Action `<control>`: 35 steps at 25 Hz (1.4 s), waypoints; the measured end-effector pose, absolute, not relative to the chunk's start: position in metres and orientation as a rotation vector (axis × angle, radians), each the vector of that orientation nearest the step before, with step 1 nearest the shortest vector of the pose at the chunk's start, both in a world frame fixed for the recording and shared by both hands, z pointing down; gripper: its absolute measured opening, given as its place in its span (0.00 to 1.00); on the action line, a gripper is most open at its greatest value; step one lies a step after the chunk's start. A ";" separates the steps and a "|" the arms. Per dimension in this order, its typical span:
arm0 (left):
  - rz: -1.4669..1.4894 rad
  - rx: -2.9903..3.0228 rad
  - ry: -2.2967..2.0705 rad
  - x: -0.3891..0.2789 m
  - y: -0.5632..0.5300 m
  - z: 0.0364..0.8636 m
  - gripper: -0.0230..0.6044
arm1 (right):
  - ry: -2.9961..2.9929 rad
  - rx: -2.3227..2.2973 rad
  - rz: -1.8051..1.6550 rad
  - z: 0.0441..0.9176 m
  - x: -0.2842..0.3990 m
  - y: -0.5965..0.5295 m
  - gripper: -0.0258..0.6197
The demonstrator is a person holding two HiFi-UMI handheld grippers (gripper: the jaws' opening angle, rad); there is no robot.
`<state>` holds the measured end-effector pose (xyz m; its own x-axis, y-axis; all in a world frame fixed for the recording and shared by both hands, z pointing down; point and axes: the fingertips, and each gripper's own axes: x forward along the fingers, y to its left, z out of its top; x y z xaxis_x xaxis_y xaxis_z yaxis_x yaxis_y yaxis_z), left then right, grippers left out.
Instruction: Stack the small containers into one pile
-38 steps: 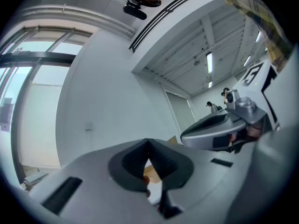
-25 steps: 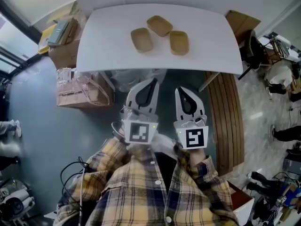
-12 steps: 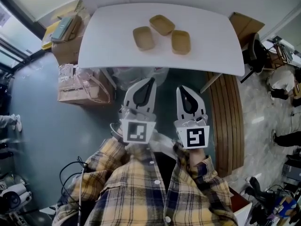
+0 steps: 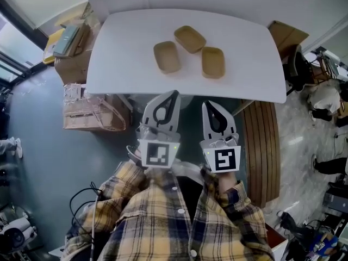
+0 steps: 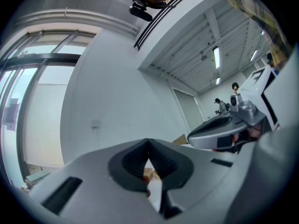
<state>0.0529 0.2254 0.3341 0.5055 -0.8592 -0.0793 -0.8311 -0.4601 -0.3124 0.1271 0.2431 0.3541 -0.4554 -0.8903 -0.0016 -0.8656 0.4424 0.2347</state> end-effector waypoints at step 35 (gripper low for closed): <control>-0.244 -2.690 1.314 0.026 -0.117 0.368 0.07 | -2.396 1.606 0.000 0.388 0.118 -0.105 0.06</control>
